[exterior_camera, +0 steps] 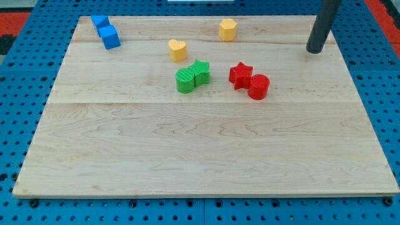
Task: Point your arm at the top right corner of the board
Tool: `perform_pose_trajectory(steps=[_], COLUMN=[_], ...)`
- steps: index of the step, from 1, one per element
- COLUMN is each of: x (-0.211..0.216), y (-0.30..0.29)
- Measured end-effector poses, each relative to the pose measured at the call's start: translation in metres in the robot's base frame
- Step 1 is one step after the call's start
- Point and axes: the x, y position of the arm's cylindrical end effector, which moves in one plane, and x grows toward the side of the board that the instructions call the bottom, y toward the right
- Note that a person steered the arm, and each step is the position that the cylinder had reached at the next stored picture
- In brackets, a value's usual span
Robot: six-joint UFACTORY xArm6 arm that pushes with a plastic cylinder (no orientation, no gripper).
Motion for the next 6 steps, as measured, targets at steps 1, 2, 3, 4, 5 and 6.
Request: perform_pose_trajectory(steps=[1,2,3,4,5,6], x=[0.000,0.003,-0.032,-0.073,-0.075,-0.075], y=[0.000,0.006,0.006,0.006,0.006,0.006])
